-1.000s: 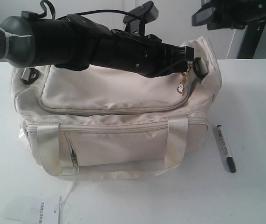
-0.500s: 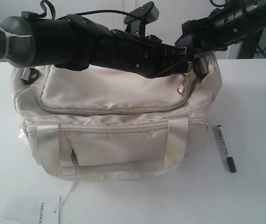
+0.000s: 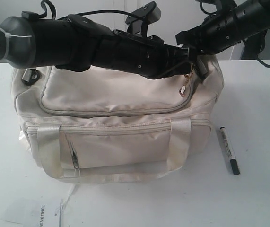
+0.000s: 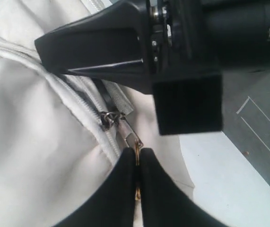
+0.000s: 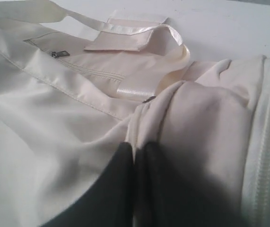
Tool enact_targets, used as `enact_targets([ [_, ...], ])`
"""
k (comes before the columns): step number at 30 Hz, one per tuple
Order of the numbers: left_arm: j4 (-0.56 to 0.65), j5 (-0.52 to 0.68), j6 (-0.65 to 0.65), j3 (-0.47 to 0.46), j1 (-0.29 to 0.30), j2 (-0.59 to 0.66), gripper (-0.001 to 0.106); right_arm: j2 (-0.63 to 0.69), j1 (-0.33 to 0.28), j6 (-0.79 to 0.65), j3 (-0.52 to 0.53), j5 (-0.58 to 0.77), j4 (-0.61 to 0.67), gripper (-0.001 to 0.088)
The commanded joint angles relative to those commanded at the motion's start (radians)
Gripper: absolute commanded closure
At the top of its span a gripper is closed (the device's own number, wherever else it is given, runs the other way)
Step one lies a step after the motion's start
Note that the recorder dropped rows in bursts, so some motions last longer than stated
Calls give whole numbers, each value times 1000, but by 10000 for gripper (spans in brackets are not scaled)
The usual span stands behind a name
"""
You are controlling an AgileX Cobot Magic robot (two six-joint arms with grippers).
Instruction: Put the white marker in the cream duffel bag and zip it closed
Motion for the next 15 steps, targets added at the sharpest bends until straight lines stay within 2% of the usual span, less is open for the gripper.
enact_targets([
  [15,0,93,-4,0,0,0,1053,0,0,90,-21,-45,2,868],
])
